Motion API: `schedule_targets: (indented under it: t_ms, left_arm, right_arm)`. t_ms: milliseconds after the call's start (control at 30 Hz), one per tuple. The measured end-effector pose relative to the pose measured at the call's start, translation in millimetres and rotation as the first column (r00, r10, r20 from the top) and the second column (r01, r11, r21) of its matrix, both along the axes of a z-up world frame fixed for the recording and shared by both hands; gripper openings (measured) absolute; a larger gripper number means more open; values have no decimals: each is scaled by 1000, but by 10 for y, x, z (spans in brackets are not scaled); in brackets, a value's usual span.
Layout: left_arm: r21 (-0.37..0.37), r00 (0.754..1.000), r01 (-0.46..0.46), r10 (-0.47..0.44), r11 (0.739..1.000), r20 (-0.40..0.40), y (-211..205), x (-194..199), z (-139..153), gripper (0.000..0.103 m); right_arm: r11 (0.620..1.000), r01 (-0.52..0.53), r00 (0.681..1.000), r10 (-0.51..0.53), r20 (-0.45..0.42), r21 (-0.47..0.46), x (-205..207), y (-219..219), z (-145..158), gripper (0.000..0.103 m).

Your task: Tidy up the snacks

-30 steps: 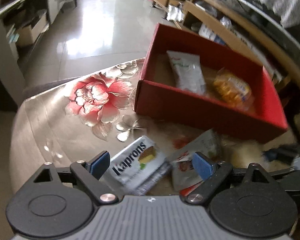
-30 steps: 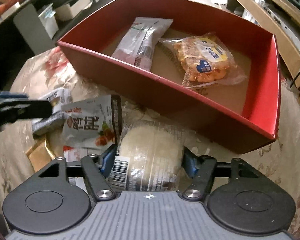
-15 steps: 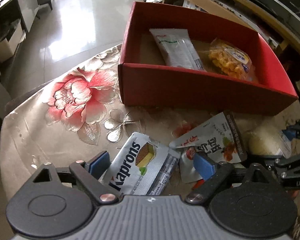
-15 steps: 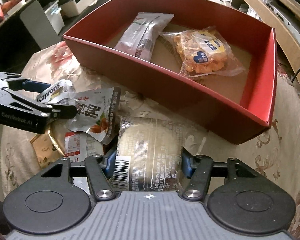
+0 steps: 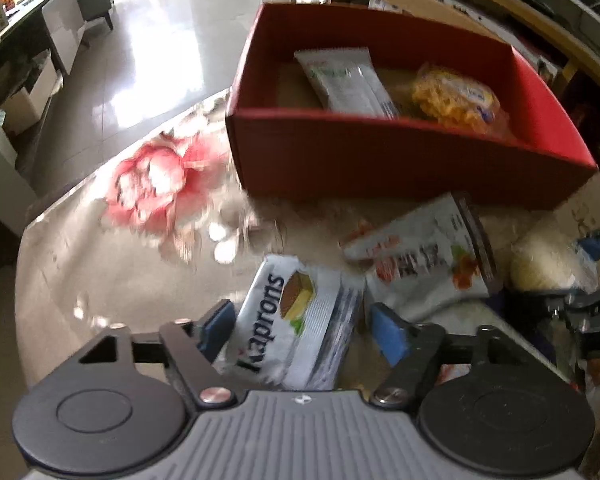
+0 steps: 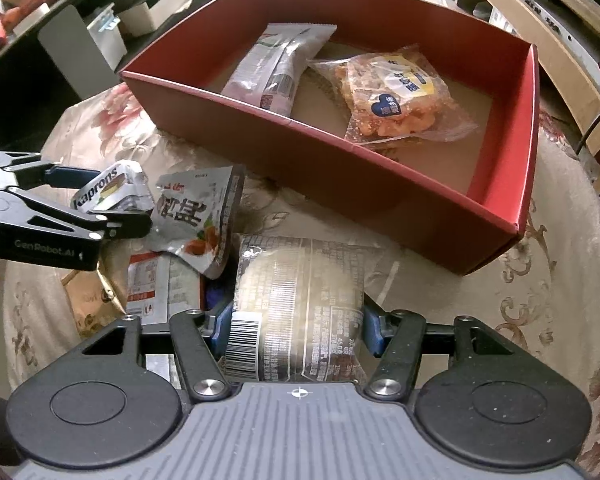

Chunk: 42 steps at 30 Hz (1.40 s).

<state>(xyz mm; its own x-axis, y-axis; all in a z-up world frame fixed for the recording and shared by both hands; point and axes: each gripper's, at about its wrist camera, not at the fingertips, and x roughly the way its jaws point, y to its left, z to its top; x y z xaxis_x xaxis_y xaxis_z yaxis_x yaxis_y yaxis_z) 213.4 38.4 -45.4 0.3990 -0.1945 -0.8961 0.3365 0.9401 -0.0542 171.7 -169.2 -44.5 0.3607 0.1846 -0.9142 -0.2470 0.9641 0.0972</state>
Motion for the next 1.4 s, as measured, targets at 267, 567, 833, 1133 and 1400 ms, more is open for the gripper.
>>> schedule_targets:
  t_ms: [267, 567, 833, 1133, 1400]
  left_arm:
    - [19, 1000, -15, 16, 1000, -22, -63, -222, 3, 72]
    - [45, 998, -59, 60, 997, -27, -208, -70, -55, 89]
    - [33, 989, -145, 146, 989, -17, -118, -133, 5, 62]
    - [-120, 966, -253, 244, 960, -84, 102, -251, 75, 59]
    - [-238, 964, -267, 255, 934, -77, 167, -385, 252, 59]
  right_arm:
    - [999, -30, 1000, 30, 5, -13, -151, -2, 27, 67]
    - [1000, -7, 1000, 7, -2, 5, -45, -72, -1, 77]
    - [1000, -28, 1000, 28, -3, -13, -67, -17, -19, 69]
    - [998, -34, 999, 36, 31, -52, -204, -5, 78, 66]
    - [1000, -13, 997, 14, 73, -12, -309, -61, 253, 66]
